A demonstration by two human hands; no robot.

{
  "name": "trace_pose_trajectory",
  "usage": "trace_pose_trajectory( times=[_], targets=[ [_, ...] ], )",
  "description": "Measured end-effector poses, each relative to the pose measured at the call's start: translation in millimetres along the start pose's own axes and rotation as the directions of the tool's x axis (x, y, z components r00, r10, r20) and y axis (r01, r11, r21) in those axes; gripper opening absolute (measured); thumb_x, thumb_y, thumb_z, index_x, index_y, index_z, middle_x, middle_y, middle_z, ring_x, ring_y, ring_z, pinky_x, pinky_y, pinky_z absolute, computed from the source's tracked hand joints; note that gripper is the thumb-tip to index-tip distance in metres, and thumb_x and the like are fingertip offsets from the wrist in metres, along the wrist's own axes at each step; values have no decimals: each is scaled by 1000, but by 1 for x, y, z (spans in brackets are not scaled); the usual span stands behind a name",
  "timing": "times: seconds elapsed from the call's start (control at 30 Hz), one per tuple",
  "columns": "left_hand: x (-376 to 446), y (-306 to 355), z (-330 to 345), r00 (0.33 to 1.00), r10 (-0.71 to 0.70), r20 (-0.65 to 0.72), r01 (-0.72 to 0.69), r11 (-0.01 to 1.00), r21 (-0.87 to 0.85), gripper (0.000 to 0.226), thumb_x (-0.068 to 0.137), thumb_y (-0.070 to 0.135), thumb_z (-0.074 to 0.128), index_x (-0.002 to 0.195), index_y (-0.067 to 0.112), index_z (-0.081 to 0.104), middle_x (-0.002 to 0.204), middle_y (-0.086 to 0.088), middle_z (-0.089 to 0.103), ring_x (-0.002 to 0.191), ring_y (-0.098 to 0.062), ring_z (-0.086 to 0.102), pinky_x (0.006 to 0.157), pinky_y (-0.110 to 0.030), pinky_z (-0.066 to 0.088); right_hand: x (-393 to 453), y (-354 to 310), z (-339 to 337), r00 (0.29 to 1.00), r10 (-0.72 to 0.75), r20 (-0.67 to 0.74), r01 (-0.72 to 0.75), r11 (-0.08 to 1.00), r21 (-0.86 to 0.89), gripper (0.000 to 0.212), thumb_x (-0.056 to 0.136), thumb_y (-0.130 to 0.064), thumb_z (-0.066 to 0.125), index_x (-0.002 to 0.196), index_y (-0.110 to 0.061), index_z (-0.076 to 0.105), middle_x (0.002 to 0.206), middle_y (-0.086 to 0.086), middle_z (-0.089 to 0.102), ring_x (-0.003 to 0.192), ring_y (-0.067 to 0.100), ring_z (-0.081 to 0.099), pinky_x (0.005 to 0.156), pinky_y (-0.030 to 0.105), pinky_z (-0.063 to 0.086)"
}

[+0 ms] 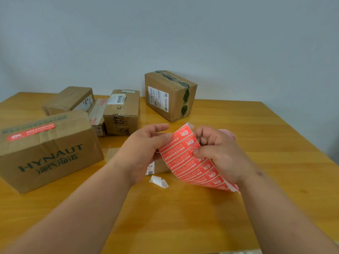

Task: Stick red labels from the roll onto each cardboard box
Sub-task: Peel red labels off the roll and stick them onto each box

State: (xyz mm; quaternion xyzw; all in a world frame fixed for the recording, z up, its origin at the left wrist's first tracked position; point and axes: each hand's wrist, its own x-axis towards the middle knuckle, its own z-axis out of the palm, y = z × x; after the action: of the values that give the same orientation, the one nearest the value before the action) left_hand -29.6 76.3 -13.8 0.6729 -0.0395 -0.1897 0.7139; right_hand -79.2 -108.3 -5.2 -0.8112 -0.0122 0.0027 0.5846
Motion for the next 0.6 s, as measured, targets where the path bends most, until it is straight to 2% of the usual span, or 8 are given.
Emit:
trace_pose_trajectory(
  times=[0.1, 0.17, 0.23, 0.37, 0.43, 0.5, 0.6],
  targets=[
    [-3, -5, 1, 997, 80, 1, -80, 996, -32, 37, 87, 3, 65, 119, 20, 60, 104, -9, 68, 91, -21, 68, 76, -32, 54, -3, -2, 3, 1000, 24, -14, -24, 999, 40, 15, 85, -6, 61, 99, -10, 67, 91, 11, 72, 85, 29, 70, 85, 52, 55],
    [-5, -9, 2, 993, 111, -34, -111, 994, -4, 38, 86, 1, 66, 117, 22, 62, 105, -7, 65, 95, -23, 68, 78, -35, 57, -4, -4, 7, 999, 22, -39, -22, 1000, 5, 12, 89, -24, 64, 98, -15, 68, 88, 3, 73, 81, 20, 72, 83, 46, 57],
    [-9, -11, 3, 989, 137, -54, -135, 990, 39, 41, 85, 3, 68, 118, 26, 61, 108, -3, 62, 97, -22, 68, 80, -38, 59, -5, -7, 10, 997, 13, -75, -18, 997, -72, 13, 92, -32, 62, 97, -22, 68, 88, -3, 74, 80, 15, 72, 81, 44, 58],
    [-16, -8, 1, 984, 160, -78, -152, 983, 100, 52, 82, 13, 72, 127, 35, 55, 120, 12, 57, 102, -16, 66, 85, -39, 58, -6, -14, 9, 999, 29, -20, -31, 993, -115, 13, 93, -28, 60, 98, -18, 67, 90, -4, 74, 82, 14, 72, 83, 43, 58],
    [-17, -5, -3, 983, 162, -83, -153, 982, 111, 46, 84, 26, 70, 127, 36, 56, 119, 12, 59, 103, -14, 65, 93, -41, 53, -8, -16, 6, 997, 56, 45, -51, 995, -89, 12, 92, -24, 62, 97, -15, 68, 92, 0, 74, 85, 18, 72, 85, 46, 57],
    [-18, 0, -6, 988, 148, -36, -142, 981, 133, 33, 87, 32, 65, 120, 32, 63, 109, 5, 68, 99, -16, 66, 96, -42, 51, -8, -19, 6, 992, 82, 101, -72, 993, -97, 12, 92, -24, 62, 96, -15, 68, 92, 2, 74, 86, 21, 72, 85, 48, 56],
    [-21, 7, -7, 990, 118, 82, -135, 961, 242, 19, 89, 33, 63, 102, 25, 71, 90, 0, 74, 86, -16, 71, 83, -34, 54, -6, -21, 8, 981, 125, 145, -101, 981, -164, 14, 92, -29, 61, 94, -17, 68, 91, 3, 74, 84, 22, 72, 83, 46, 57]
  ],
)
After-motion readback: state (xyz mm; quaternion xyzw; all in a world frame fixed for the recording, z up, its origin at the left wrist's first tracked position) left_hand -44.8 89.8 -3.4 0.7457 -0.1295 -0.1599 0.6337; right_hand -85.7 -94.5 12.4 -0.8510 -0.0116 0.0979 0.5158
